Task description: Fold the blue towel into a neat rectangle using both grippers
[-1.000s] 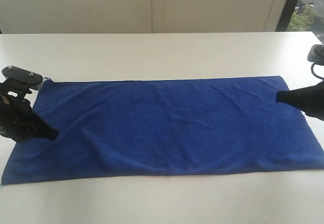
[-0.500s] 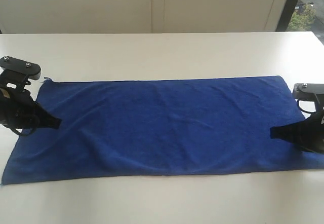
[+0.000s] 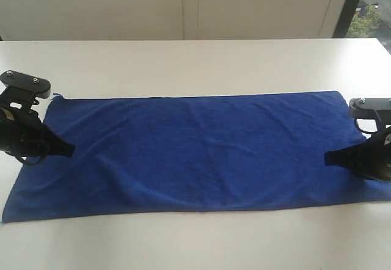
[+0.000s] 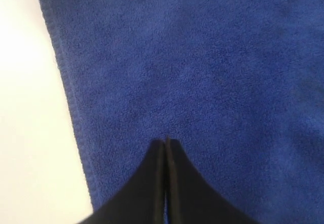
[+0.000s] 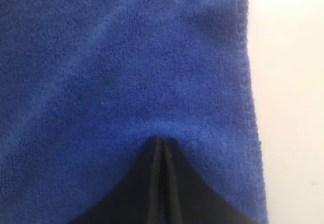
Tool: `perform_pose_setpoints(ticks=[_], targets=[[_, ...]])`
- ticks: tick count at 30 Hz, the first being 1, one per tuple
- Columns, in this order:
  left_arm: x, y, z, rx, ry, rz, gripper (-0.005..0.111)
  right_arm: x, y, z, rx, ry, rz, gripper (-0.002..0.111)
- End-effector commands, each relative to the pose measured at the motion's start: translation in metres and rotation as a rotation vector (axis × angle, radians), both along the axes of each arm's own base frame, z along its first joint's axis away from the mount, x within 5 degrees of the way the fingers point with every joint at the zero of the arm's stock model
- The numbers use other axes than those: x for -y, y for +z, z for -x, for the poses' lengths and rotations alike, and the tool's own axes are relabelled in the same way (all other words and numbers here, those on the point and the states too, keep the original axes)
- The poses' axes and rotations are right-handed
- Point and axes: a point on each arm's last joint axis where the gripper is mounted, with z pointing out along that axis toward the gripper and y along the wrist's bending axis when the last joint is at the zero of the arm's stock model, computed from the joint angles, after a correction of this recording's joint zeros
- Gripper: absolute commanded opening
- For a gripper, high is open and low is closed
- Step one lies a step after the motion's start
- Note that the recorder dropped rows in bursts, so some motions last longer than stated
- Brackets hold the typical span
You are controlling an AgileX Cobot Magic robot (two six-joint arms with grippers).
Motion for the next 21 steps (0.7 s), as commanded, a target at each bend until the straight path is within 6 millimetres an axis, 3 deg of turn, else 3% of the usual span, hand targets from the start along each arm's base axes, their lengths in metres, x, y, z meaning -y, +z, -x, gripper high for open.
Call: perform_pose_setpoints(ticks=[1, 7, 16, 21], targets=[[0.001, -0.001, 0.001, 0.003, 0.003, 0.006, 0.000, 0.001, -0.011, 0.013, -0.144, 0.014, 0.016, 0.000], [0.001, -0.001, 0.001, 0.005, 0.003, 0.006, 0.000, 0.001, -0.011, 0.017, -0.179, 0.012, 0.018, 0.000], [0.001, -0.001, 0.001, 0.001, 0.003, 0.005, 0.000, 0.001, 0.012, 0.019, -0.106, 0.001, 0.020, 0.000], [0.001, -0.001, 0.001, -0.004, 0.003, 0.005, 0.000, 0.001, 0.015, 0.016, -0.057, 0.002, 0.016, 0.000]])
